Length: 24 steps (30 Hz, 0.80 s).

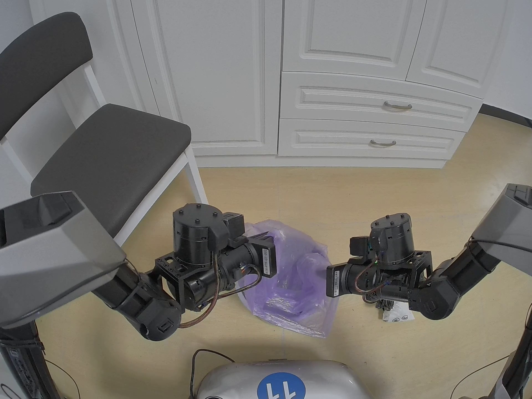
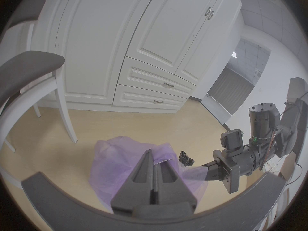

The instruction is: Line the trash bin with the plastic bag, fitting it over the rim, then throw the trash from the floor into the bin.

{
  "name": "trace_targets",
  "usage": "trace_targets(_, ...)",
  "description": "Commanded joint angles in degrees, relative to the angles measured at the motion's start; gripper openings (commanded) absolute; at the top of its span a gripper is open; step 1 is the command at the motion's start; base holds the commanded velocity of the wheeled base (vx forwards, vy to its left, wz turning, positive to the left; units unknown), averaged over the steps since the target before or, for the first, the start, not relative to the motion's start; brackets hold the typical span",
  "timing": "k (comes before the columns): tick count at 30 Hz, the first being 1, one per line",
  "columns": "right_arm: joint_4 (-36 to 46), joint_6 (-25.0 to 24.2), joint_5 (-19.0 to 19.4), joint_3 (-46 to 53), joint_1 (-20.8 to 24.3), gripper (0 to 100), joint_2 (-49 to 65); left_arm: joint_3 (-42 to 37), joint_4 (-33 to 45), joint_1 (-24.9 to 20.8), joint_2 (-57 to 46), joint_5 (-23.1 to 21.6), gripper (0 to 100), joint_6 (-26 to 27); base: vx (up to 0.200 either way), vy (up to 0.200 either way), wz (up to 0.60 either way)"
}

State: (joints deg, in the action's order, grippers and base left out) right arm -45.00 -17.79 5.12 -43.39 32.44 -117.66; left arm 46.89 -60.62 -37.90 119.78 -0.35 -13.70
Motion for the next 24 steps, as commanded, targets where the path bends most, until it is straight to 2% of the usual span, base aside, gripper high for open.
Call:
trace_targets(1, 3.34, 0.47, 2.26, -0.21, -1.15, 0, 2.79, 1.28, -0.64, -0.68, 2.73, -0.17, 0, -0.98, 0.0, 0.0, 0.0)
trace_targets(8, 3.95, 2.14, 2.26, -0.47, -3.26, 0, 3.58, 2.69, -3.1, -0.51, 4.32, -1.49, 0, -5.63, 0.0, 0.0, 0.0)
trace_targets(9, 4.21, 4.16, 2.09, -0.3, -5.11, 0, 4.02, 2.95, -5.21, -0.33, 5.11, -2.9, 0, -8.45, 0.0, 0.0, 0.0)
trace_targets(13, 4.21, 8.91, 2.61, -0.73, -10.73, 0, 3.49, 3.92, -7.93, 0.37, 6.78, -4.57, 0, -12.05, 0.0, 0.0, 0.0)
trace_targets(18, 5.97, 9.44, 2.79, -2.14, -13.81, 0, 3.14, 6.73, -6.96, 1.78, 8.54, -6.15, 0, -17.32, 0.0, 0.0, 0.0)
trace_targets(24, 6.32, 9.35, 3.32, -3.81, -15.39, 0, 2.53, 10.6, -6.35, 3.89, 12.67, -7.12, 0, -22.86, 0.0, 0.0, 0.0)
